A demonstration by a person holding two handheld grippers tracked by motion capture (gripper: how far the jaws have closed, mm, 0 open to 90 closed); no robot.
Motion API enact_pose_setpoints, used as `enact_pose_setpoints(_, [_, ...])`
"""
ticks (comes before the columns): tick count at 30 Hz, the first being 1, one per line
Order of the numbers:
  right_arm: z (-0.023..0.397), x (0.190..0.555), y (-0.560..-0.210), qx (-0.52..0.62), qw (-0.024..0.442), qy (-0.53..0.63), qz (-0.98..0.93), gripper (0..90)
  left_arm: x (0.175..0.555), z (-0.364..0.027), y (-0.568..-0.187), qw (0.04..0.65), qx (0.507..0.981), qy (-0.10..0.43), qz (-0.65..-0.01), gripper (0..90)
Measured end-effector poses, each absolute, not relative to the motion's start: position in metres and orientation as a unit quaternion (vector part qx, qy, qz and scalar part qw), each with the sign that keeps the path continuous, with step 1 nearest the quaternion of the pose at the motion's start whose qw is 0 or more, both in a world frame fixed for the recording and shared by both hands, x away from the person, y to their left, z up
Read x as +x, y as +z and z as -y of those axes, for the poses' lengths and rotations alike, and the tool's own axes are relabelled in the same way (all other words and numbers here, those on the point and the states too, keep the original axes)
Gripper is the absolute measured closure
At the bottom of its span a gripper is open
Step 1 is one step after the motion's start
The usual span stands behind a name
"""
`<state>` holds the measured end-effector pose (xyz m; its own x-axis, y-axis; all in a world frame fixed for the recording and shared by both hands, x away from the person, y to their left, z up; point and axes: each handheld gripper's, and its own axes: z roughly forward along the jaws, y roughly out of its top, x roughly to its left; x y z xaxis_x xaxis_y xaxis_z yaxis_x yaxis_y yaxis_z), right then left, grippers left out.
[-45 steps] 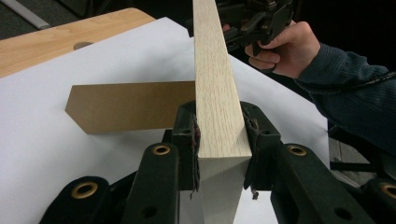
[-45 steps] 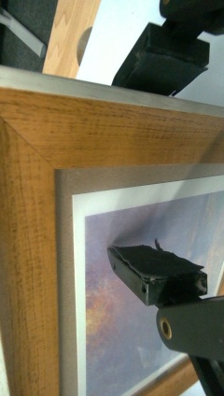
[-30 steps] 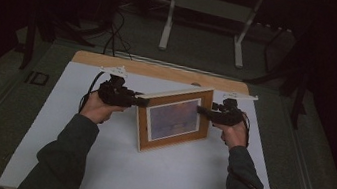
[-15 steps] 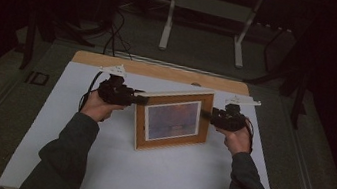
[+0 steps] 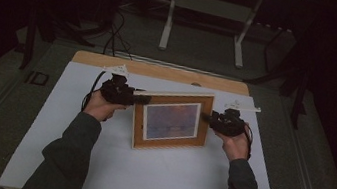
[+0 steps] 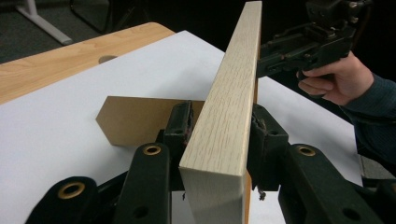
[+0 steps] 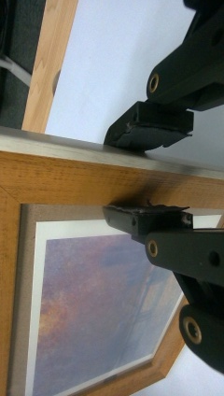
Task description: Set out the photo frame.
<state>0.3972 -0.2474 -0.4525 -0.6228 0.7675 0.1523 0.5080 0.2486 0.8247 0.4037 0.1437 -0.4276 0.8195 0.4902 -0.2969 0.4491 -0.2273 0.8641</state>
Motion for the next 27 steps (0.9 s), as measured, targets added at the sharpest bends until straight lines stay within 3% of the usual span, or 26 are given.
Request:
enact_pose_setpoints(7, [0.247, 0.389, -0.452, 0.419, 0.152, 0.454, -0.772, 61.7, 0.402, -0.146, -0.426, 0.542, 0.783, 0.025, -0.305, 59.6])
enact_pose_setpoints(12, [0.249, 0.379, -0.452, 0.431, 0.158, 0.452, -0.764, 61.7, 0.397, -0.150, -0.422, 0.544, 0.781, 0.045, -0.305, 61.0])
enact_pose_setpoints(27, [0.249, 0.363, -0.451, 0.452, 0.166, 0.445, -0.755, 61.7, 0.401, -0.150, -0.425, 0.548, 0.778, 0.029, -0.305, 62.1])
